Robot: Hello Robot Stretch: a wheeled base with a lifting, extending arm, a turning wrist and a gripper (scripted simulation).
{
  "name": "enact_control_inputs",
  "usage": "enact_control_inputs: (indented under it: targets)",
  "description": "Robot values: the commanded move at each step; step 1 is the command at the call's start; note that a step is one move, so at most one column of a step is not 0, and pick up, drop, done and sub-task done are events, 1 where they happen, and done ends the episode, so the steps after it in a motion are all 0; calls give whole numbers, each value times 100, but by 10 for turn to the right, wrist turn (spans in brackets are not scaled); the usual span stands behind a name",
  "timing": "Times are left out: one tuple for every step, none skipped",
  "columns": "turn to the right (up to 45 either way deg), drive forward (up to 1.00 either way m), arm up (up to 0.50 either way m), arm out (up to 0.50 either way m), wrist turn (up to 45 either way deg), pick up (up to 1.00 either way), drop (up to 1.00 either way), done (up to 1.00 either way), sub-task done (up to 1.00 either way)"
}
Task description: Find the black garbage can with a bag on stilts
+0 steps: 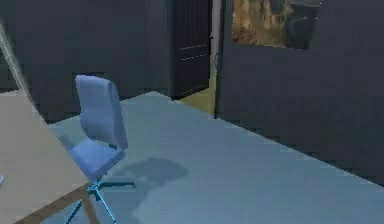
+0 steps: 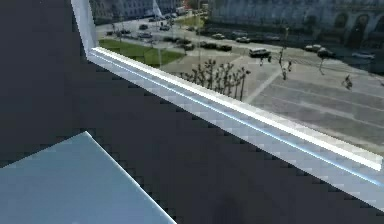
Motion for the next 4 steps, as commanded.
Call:
enact_control_inputs:
  targets:
    - [0,100,0,0,0,0,0,0,0]
    - [-30,0,0,0,0,0,0,0,0]
    - [180,0,0,0,0,0,0,0,0]
    - [0,65,0,0,0,0,0,0,0]
